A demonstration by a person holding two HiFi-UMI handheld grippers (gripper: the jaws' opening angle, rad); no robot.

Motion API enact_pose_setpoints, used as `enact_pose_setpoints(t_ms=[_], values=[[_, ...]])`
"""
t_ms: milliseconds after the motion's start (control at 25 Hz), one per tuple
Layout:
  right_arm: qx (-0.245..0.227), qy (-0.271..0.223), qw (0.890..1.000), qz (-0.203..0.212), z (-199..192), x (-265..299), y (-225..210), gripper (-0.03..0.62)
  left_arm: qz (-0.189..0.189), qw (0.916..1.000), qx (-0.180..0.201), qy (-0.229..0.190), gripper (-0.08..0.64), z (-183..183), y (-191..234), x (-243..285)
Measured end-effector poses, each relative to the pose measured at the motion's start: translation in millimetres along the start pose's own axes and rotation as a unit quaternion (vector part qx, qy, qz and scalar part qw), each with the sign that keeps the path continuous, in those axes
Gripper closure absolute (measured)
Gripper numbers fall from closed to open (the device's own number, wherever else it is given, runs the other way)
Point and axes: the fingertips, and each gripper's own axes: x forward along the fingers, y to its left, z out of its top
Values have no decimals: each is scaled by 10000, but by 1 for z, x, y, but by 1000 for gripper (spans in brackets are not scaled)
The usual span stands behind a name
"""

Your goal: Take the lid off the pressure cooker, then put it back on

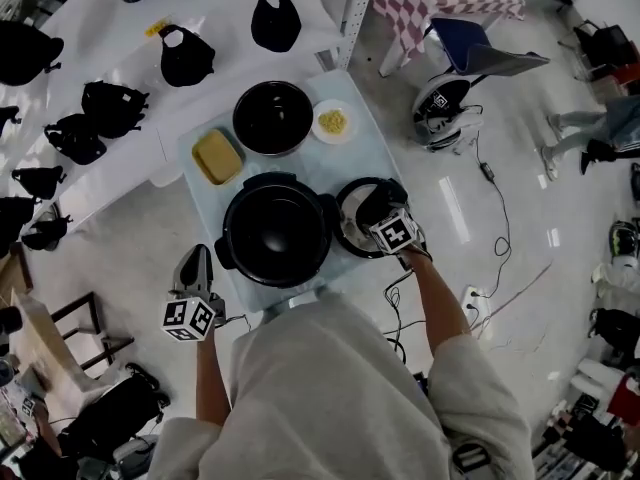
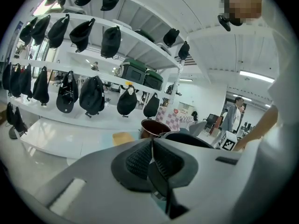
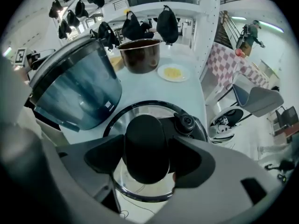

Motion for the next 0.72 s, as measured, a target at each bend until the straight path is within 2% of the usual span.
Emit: enact_pose_setpoints(t_ms=[280,640,720], values=[[-423,426,9981,153,5,19,6,280,62,10000,-11,15,546,-1,4,-6],[-321,822,9959,186,2,20,3,290,61,10000,-19,31,546,-2,5,-7],[-333,855,9956,167,1,19,3,315,56,10000,-28,28,546,-3,4,-6]])
